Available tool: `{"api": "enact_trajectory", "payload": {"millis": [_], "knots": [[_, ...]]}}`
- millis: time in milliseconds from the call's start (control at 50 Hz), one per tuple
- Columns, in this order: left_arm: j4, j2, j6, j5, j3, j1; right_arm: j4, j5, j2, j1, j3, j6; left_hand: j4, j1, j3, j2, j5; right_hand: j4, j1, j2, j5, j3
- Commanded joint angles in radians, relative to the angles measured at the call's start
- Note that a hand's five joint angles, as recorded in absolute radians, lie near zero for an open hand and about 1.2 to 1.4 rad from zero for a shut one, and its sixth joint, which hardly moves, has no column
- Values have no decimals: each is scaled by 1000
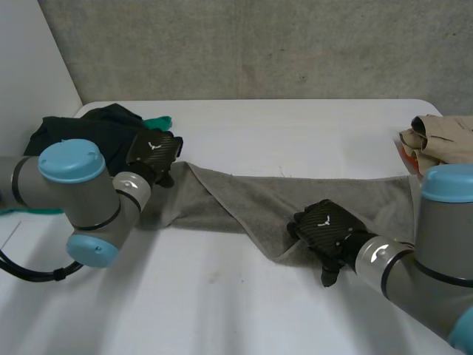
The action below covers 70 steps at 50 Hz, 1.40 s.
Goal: Fold the laundry.
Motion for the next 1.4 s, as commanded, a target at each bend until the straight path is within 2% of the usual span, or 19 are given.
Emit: {"api": "enact_trajectory", "payload": {"millis": [20, 100, 160, 180, 320, 420, 480, 600, 720, 800, 820, 900, 920, 940, 1040, 1120, 1260, 1360, 1400], "knots": [[3, 55, 0, 3, -62, 3, -44, 46, 98, 28, -56, -102, 46, 35, 40, 42, 50, 125, 200, 149, 138, 131], [4, 70, 0, 5, -88, 2, -94, 47, 114, 31, -59, -108, 17, 6, 10, 13, 21, 236, 311, 260, 249, 243], [3, 78, 0, 5, -99, 3, -119, 52, 123, 33, -63, -113, 11, 0, 4, 7, 15, 895, 970, 919, 908, 901], [4, 78, 0, 5, -100, 3, -125, 53, 123, 33, -66, -113, 8, -3, 1, 4, 12, 928, 1003, 952, 941, 935], [4, 79, 2, 6, -93, 3, -128, 92, 62, 25, -81, -96, -115, -126, -122, -119, -111, 928, 1003, 953, 942, 935], [4, 75, 2, 8, -71, 11, -82, 92, -107, 25, -90, -85, -147, -159, -154, -151, -143, 928, 1003, 953, 942, 935], [4, 62, 6, 11, -51, 9, 1, 82, -195, 19, -118, -45, -273, -285, -280, -277, -269, 928, 1003, 953, 942, 935], [10, -6, 9, 46, -7, 6, 169, -5, -352, 13, -162, 61, -376, -388, -383, -380, -373, 928, 1003, 953, 942, 935], [15, -65, 9, 72, 32, -5, 209, -80, -455, 8, -155, 78, -353, -364, -360, -357, -349, 928, 1003, 953, 942, 935], [16, -102, 8, 88, 52, -14, 211, -88, -506, 7, -147, 85, -321, -332, -328, -325, -317, 928, 1003, 953, 942, 935], [17, -103, 8, 91, 55, -15, 211, -95, -524, 7, -142, 91, -300, -312, -307, -304, -297, 928, 1003, 953, 942, 935], [20, -125, -1, 105, 82, -28, 206, -106, -558, 5, -136, 125, 147, 136, 141, 143, 151, 928, 1003, 953, 942, 935], [20, -131, -9, 109, 94, -29, 202, -108, -560, 2, -136, 131, 649, 638, 642, 645, 653, 928, 1003, 953, 942, 935], [21, -132, -12, 109, 102, -29, 202, -108, -560, 1, -136, 134, 735, 724, 728, 731, 739, 928, 1003, 953, 942, 935], [20, -113, -6, 54, 104, -24, 209, -92, -558, -44, -121, 130, 736, 724, 729, 732, 740, 928, 1003, 953, 942, 935], [10, -51, 2, -35, 62, -17, 208, -91, -509, -124, -95, 121, 736, 724, 729, 732, 740, 928, 1003, 953, 942, 935], [13, 173, 6, -35, -138, -3, 200, -79, -224, -173, -118, 55, 736, 724, 729, 732, 740, 928, 1003, 953, 942, 935], [27, 176, 12, -17, -163, -12, 193, -5, -49, -158, -230, 39, 736, 724, 729, 732, 740, 928, 1003, 953, 942, 935], [49, 130, 22, -17, -116, -11, 151, 62, 38, -141, -314, 59, 736, 724, 729, 732, 740, 928, 1003, 953, 942, 935]]}}
